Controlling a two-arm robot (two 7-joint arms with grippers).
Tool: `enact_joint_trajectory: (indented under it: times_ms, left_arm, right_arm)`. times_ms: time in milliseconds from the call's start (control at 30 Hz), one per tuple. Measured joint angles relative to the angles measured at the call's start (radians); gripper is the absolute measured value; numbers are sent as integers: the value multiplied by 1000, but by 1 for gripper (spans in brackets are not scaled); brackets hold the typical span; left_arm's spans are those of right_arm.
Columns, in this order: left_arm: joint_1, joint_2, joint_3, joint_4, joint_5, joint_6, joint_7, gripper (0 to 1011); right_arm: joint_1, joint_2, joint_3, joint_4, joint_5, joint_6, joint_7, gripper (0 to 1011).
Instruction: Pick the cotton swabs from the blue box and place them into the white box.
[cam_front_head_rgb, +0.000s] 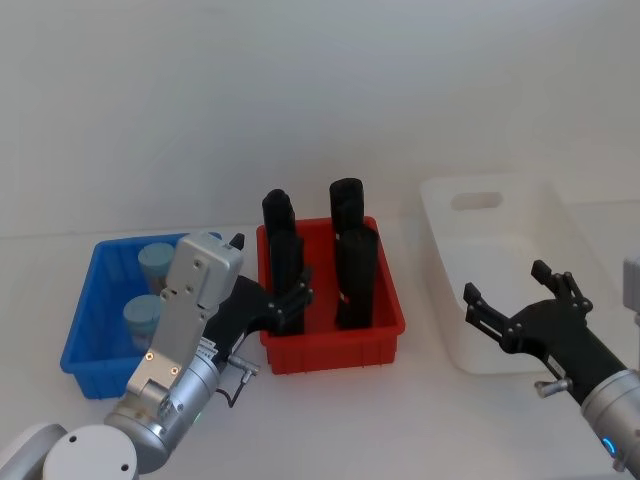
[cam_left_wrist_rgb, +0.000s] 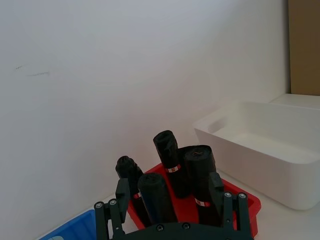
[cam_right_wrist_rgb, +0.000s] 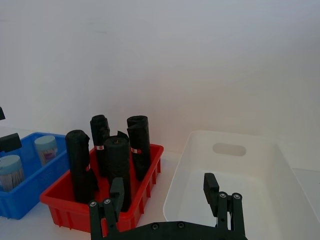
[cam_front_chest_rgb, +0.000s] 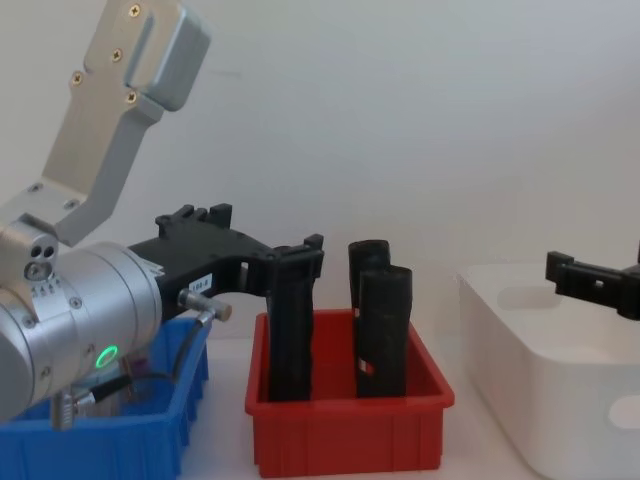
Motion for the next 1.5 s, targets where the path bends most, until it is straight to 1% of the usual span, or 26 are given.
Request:
enact_joint_trajectory:
  times_ms: [700,1033,1300,1500]
  left_arm:
    - [0,2,-4,1,-3,-3,-2,1004]
    - [1,23,-32,10,-44,-6,-15,1004]
    - [-11,45,-69,38,-96,21,-30,1004]
    - [-30,53,-91,78,-131,51,-52,1004]
  right_arm:
    - [0,0,0,0,0,0,0,1002]
    - [0,0,0,0,0,0,0,1002]
    - [0,0,0,0,0,0,0,1002]
    - [0,0,0,0,0,0,0,1002]
